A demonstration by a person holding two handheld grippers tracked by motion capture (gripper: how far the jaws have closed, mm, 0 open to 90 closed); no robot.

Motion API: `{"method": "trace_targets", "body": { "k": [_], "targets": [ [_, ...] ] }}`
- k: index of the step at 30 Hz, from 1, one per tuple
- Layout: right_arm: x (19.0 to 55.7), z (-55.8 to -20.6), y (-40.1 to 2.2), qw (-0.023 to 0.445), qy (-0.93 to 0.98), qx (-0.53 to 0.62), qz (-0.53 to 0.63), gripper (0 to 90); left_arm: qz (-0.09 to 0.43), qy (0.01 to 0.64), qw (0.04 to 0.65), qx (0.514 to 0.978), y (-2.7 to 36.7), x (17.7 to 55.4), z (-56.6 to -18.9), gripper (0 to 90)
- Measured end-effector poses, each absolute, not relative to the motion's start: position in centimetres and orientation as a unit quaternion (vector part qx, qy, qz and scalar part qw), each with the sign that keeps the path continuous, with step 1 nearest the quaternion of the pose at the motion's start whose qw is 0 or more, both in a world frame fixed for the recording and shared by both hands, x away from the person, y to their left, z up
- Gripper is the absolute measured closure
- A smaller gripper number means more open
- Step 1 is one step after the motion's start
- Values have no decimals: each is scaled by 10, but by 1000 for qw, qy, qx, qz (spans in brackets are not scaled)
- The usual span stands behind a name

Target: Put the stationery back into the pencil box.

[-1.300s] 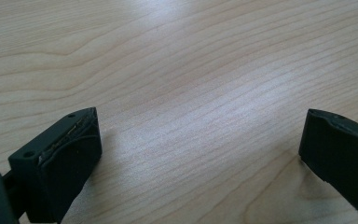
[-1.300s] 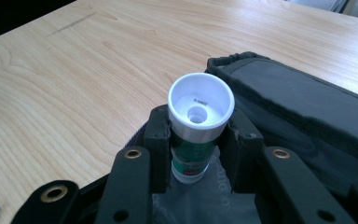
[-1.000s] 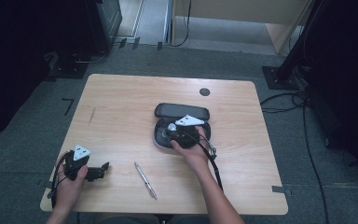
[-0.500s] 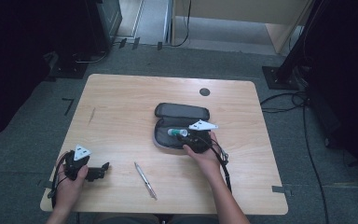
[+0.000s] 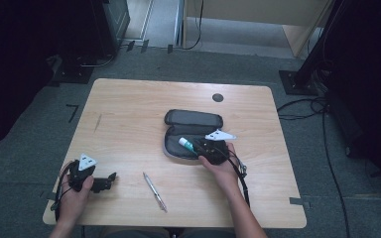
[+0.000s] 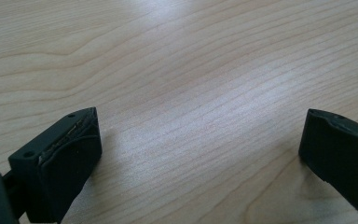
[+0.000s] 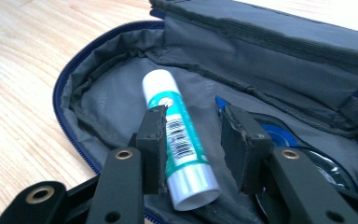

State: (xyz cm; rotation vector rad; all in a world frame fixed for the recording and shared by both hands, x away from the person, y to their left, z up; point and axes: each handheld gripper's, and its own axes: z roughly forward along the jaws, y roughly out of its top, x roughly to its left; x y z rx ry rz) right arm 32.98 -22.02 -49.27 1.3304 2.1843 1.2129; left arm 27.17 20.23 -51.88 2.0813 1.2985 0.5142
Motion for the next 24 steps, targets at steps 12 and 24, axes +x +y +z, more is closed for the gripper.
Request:
{"method": "trace_targets", "body": {
  "k": [12,24],
  "targets": [
    [314,-479,-212,160,756,453,445,583,195,493,312,789,202,272,-519,0],
    [298,-469,-206,158,751,446,461,571,195,493,312,789,202,272,-519,0]
  ]
}}
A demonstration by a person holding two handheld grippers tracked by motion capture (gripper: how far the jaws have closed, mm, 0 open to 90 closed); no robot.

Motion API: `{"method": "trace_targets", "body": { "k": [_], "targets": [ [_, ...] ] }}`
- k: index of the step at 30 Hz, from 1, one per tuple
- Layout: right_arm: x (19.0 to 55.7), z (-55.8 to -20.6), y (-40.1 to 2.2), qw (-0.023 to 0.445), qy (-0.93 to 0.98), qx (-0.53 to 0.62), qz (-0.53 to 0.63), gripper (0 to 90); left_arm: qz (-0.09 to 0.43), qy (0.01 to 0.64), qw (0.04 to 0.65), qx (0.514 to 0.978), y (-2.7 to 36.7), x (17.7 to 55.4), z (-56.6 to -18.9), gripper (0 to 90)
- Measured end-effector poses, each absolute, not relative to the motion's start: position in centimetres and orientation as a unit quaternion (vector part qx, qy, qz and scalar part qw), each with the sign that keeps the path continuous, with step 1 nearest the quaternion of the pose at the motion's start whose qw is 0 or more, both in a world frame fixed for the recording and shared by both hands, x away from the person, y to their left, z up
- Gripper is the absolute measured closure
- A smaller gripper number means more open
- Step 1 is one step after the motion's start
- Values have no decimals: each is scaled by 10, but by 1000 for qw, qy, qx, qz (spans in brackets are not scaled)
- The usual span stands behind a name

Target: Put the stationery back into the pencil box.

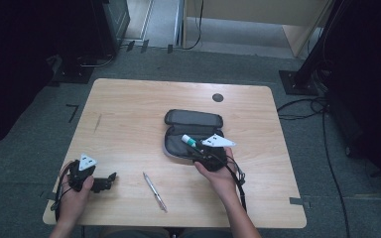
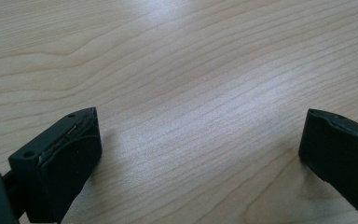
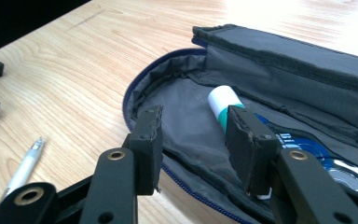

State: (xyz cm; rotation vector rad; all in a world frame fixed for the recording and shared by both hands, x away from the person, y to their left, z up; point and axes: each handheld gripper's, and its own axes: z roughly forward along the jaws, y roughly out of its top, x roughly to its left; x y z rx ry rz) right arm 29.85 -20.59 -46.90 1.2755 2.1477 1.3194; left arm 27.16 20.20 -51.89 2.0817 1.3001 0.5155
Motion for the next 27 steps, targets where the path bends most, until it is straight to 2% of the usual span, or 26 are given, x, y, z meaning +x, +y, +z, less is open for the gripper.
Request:
{"method": "trace_targets", "body": {
  "k": [27],
  "targets": [
    [277,-471,-164,137,764,420,471,625,194,492,313,789,203,272,-519,0]
  ]
}}
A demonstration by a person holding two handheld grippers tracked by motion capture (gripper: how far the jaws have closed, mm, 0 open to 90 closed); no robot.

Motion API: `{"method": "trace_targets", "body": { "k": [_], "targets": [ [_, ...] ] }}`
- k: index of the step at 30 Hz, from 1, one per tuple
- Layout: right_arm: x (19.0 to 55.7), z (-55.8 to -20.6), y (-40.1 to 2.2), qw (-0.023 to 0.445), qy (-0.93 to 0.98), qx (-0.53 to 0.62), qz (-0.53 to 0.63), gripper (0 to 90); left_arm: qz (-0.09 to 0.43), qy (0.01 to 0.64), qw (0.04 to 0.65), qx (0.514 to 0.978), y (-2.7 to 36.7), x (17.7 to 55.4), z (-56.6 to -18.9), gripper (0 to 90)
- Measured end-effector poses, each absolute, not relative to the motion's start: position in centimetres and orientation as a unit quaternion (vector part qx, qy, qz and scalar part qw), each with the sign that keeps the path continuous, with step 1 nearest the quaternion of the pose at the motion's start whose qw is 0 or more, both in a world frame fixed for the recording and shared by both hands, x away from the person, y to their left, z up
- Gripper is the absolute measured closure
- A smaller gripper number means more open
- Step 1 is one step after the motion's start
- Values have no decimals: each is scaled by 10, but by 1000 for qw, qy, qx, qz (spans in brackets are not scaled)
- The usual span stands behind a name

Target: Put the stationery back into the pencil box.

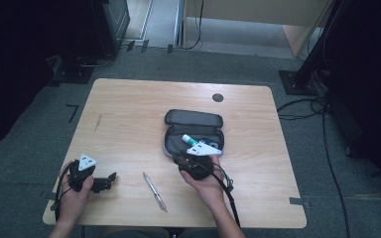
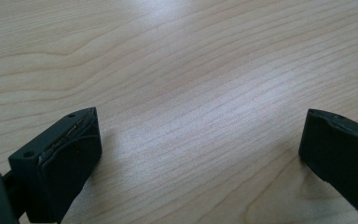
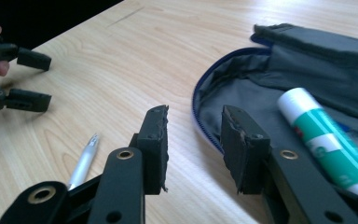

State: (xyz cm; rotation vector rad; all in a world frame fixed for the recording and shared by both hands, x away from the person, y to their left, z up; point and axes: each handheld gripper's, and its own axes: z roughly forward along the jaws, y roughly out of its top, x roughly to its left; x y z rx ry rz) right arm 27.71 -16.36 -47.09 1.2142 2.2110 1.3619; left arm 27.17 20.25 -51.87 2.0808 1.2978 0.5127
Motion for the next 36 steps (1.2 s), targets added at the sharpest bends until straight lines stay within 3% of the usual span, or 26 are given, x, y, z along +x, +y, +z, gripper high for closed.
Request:
{"method": "trace_targets", "body": {
  "k": [25,30,36],
  "targets": [
    [261,-496,-116,84,794,390,459,709,194,492,313,789,203,272,-519,0],
    [259,-501,-109,80,801,381,454,701,194,492,314,789,203,272,-519,0],
    [257,-509,-96,83,818,367,435,626,194,492,314,789,203,272,-519,0]
  ]
}}
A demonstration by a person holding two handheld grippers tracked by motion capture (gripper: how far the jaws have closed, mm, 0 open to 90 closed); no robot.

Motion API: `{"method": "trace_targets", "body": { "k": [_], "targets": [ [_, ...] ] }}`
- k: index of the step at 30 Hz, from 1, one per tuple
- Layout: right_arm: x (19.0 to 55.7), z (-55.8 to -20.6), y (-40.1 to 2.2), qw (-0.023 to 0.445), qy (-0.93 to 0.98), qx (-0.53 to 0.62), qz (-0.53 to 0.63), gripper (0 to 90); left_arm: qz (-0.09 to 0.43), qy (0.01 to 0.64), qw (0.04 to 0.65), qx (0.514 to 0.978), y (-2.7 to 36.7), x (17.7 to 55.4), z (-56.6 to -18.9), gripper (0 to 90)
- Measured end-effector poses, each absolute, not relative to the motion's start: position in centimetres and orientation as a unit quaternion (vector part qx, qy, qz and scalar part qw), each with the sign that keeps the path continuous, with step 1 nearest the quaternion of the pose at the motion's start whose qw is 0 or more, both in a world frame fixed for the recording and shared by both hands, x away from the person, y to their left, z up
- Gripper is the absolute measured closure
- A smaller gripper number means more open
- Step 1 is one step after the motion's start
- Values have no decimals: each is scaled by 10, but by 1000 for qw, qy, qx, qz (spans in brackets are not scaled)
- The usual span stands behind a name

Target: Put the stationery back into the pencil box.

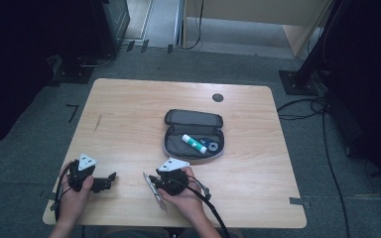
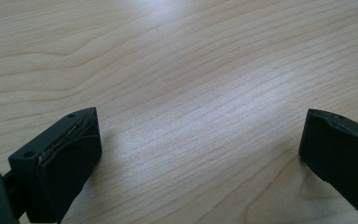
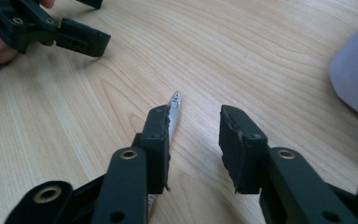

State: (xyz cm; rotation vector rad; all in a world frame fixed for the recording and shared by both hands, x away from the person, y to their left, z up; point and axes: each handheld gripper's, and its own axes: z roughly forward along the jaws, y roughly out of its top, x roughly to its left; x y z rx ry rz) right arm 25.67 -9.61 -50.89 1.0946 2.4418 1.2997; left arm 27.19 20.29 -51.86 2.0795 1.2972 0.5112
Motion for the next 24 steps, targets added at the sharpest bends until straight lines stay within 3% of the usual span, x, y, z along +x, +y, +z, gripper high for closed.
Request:
{"method": "trace_targets", "body": {
  "k": [7,10,13,24],
  "targets": [
    [259,-513,-93,84,824,353,435,638,193,492,314,788,203,272,-519,0],
    [260,-515,-92,65,824,344,445,667,193,492,314,788,203,272,-519,0],
    [260,-516,-92,74,829,340,438,628,194,492,314,789,203,272,-519,0],
    [259,-516,-88,53,822,357,440,724,194,492,314,788,203,272,-519,0]
  ]
}}
